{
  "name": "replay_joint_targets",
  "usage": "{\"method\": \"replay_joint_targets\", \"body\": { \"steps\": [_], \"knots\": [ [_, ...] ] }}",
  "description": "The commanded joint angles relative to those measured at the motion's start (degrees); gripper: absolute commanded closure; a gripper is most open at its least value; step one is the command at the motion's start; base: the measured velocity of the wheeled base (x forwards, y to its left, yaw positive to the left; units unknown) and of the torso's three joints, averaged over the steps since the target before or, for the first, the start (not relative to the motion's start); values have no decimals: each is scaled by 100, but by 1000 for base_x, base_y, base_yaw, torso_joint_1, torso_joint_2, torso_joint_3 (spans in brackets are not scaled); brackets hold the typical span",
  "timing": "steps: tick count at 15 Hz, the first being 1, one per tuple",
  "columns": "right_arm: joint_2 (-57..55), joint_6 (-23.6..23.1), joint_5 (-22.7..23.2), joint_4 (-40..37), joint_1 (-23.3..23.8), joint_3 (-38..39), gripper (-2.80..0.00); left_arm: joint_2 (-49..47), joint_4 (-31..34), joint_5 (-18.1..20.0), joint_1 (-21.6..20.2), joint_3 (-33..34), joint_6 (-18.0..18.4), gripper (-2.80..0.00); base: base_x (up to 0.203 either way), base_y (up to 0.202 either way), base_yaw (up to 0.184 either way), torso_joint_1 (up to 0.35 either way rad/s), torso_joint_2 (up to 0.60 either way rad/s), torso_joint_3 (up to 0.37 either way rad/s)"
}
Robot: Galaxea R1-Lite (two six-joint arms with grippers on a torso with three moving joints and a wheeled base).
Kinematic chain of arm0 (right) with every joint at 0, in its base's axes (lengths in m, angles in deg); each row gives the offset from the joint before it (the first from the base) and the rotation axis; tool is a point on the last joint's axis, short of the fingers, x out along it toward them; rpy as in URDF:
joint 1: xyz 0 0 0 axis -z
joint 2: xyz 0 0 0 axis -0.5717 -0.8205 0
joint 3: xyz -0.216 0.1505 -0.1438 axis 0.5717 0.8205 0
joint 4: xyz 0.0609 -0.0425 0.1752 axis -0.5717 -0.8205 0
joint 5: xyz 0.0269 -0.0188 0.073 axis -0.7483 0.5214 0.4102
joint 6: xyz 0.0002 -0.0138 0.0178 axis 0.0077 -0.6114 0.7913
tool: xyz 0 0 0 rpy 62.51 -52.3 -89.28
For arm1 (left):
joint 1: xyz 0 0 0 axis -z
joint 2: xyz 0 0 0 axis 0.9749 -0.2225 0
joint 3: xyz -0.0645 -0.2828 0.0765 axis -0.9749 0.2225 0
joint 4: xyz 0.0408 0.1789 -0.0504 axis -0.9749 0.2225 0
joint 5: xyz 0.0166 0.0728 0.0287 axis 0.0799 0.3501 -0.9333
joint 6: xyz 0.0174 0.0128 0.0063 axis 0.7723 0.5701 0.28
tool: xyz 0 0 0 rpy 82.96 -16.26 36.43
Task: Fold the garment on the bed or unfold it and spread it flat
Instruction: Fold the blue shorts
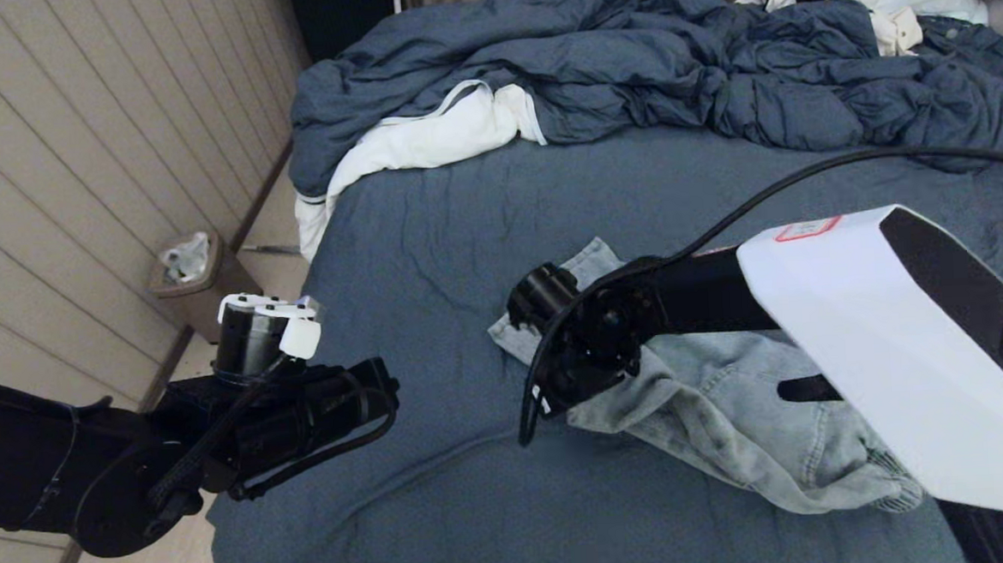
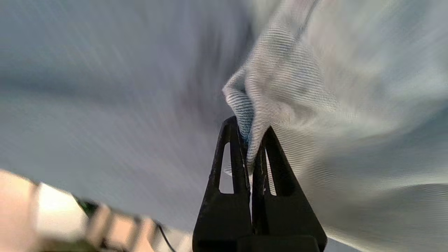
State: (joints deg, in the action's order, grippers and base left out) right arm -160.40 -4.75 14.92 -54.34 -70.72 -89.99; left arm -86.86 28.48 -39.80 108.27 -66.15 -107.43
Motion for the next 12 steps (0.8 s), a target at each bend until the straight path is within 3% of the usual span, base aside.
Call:
{"method": "replay_joint_targets", "body": {
  "steps": [1, 9, 12],
  "knots": [
    [69, 118, -48, -10, 1, -637, 0, 11, -27, -2, -2, 0, -31, 0, 0, 0, 0, 0, 0, 0],
    [-1, 348, -751, 2497, -14, -722, 0, 2, -27, -11, -2, -17, -40, 0, 0, 0, 0, 0, 0, 0],
    [72, 389, -795, 2698, -103, -722, 0, -7, -27, -11, -2, -17, -40, 0, 0, 0, 0, 0, 0, 0]
  ]
}}
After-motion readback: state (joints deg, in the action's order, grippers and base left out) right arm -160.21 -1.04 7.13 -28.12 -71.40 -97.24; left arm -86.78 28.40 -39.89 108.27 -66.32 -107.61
